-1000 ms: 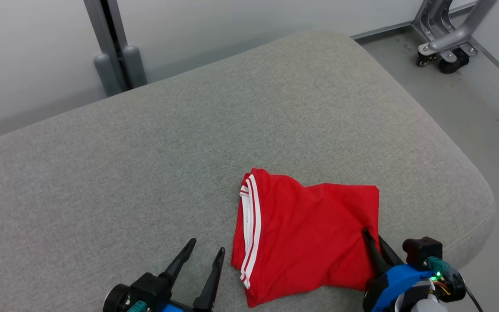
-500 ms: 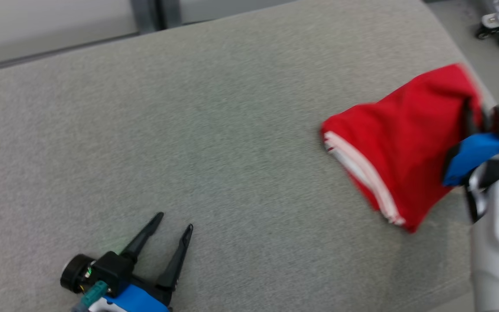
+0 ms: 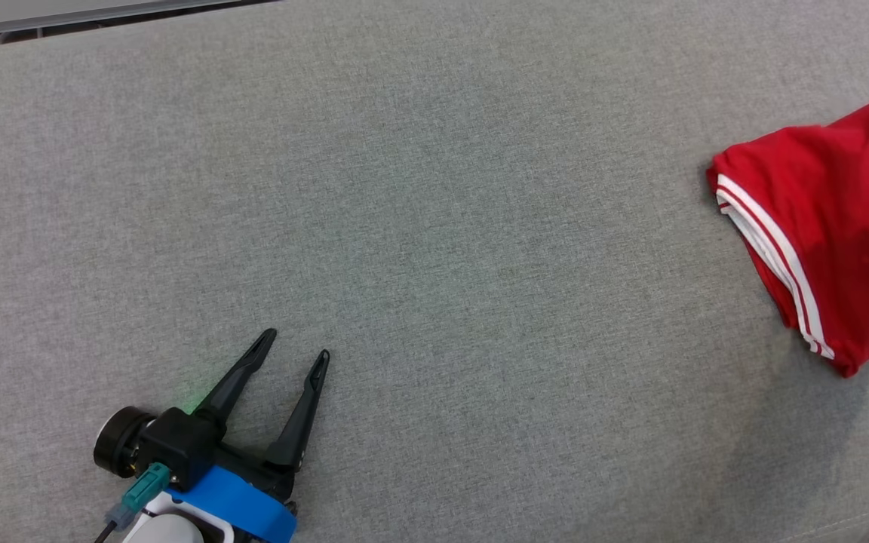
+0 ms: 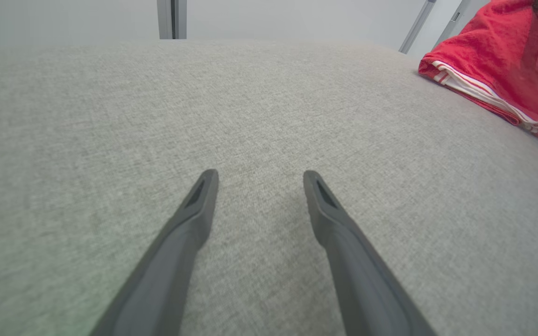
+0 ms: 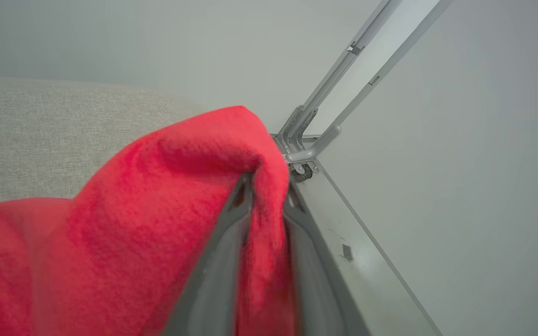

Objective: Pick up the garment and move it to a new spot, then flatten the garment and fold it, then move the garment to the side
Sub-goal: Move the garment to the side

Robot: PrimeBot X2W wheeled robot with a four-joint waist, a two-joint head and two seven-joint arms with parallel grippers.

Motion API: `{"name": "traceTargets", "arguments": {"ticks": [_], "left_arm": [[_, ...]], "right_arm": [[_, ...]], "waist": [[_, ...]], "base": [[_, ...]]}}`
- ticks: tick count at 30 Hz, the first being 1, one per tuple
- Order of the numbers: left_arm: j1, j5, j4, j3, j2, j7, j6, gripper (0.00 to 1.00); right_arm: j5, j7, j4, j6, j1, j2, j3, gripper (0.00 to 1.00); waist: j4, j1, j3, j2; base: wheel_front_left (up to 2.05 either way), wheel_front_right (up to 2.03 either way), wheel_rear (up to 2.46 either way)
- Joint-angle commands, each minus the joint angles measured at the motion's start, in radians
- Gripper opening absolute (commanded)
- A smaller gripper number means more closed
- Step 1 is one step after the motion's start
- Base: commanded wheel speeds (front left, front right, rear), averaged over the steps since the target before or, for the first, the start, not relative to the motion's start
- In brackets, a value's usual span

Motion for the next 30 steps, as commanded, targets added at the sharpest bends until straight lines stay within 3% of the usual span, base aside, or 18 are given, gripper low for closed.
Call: {"name": "traceTargets", "arguments": {"ticks": [1, 6, 13, 20, 25, 30], "left_arm": [[0.021, -0.008, 0.047, 0.003, 0.015, 0.012, 0.004, 1.00], [0.007, -0.005, 0.047, -0.005, 0.003, 0.010, 0.004, 1.00], [0.012, 0.000, 0.082, 0.050, -0.036, 0.007, 0.004, 1.00], [0.042, 0.016, 0.150, 0.188, -0.101, 0.006, 0.004, 1.00], [0.061, 0.036, 0.190, 0.282, -0.140, 0.007, 0.003, 1.00], [0.085, 0.057, 0.224, 0.356, -0.174, 0.006, 0.003, 1.00]], "right_arm": [[-0.009, 0.004, -0.004, -0.001, -0.003, -0.001, -0.005, 1.00], [-0.015, -0.021, -0.024, -0.001, 0.009, 0.005, -0.034, 1.00], [0.120, -0.179, 0.106, -0.001, 0.011, 0.006, 0.061, 1.00], [0.363, -0.306, 0.258, -0.001, 0.127, 0.006, 0.287, 1.00], [0.580, -0.309, 0.190, -0.001, 0.278, 0.005, 0.490, 1.00], [0.694, -0.310, 0.131, -0.001, 0.411, 0.004, 0.654, 1.00]], "waist": [[-0.001, -0.0001, -0.002, -0.0001], [0.004, -0.0001, -0.029, -0.0001], [0.036, -0.0001, -0.102, -0.0001], [0.102, -0.0001, -0.202, -0.0001], [0.158, -0.0001, -0.254, -0.0001], [0.202, -0.0001, -0.302, -0.0001]], "base": [[0.00, 0.00, 0.00], [0.00, 0.00, 0.00], [0.00, 0.00, 0.00], [0.00, 0.00, 0.00], [0.00, 0.00, 0.00], [0.00, 0.00, 0.00]]}}
